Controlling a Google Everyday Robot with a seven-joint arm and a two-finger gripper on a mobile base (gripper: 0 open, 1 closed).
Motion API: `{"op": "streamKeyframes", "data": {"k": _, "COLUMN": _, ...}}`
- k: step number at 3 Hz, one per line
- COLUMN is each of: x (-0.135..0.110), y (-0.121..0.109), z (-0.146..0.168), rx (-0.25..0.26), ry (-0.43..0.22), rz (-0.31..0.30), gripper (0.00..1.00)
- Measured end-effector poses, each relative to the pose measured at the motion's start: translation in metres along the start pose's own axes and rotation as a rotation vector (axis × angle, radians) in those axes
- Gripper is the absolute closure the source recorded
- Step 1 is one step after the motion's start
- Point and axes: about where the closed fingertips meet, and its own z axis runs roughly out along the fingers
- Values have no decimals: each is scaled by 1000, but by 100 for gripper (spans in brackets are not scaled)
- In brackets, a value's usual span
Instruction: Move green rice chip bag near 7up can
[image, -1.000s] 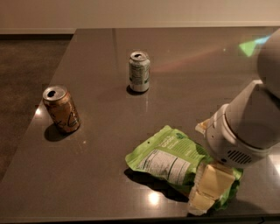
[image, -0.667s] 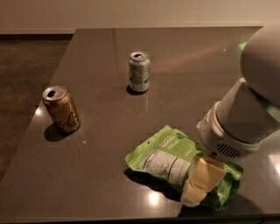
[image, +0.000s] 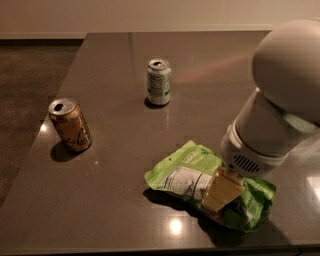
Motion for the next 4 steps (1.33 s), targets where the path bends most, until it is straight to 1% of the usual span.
{"op": "streamKeyframes", "data": {"k": 1, "x": -1, "y": -3, "z": -3, "rx": 0, "ry": 12, "rz": 32, "gripper": 64}}
{"op": "streamKeyframes", "data": {"k": 2, "x": -9, "y": -14, "z": -13, "rx": 11, "ry": 9, "rz": 25, "gripper": 87}}
{"op": "streamKeyframes", "data": {"k": 3, "x": -26, "y": -38, "z": -21, "rx": 37, "ry": 3, "rz": -10, "gripper": 100}}
{"op": "streamKeyframes", "data": {"k": 4, "x": -46, "y": -70, "z": -27, "rx": 79, "ry": -14, "rz": -56, "gripper": 100}}
